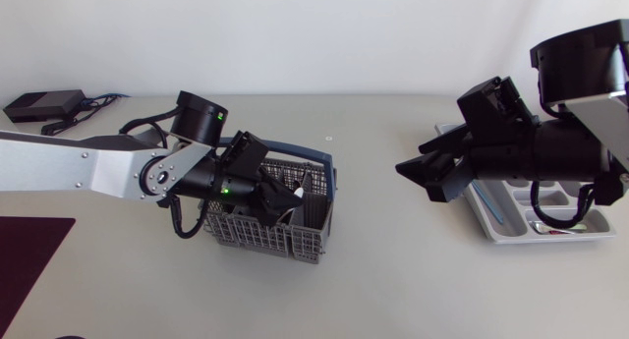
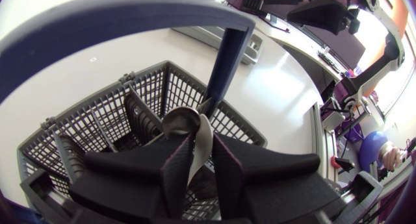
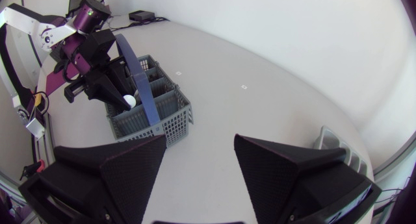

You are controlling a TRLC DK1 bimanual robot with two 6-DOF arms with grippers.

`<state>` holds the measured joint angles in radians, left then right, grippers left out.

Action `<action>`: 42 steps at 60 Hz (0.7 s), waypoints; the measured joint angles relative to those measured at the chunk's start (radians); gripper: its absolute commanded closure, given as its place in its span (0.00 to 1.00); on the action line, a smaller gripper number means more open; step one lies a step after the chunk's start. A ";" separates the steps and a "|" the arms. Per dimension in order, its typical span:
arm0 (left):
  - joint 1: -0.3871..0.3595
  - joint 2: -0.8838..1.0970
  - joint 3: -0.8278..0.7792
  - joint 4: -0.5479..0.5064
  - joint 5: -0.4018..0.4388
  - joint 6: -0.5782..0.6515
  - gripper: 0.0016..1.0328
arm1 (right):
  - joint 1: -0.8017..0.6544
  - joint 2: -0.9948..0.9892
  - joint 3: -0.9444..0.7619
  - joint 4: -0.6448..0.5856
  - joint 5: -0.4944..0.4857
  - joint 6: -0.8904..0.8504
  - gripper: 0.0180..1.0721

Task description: Sort the cutlery from the basket into the organizer compartments.

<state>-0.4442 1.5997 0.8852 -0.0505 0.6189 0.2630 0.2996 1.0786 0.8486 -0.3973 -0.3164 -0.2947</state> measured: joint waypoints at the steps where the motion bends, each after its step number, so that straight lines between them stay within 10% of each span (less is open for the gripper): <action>1: -0.002 0.000 0.000 0.004 -0.005 0.000 0.94 | 0.001 -0.001 0.000 0.000 0.000 0.000 0.28; 42: 0.033 -0.303 -0.095 0.005 -0.018 -0.005 0.97 | 0.030 -0.017 -0.018 -0.003 0.003 0.000 0.28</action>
<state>-0.4114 1.2972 0.7902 -0.0460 0.6006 0.2585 0.3294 1.0618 0.8307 -0.4007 -0.3138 -0.2947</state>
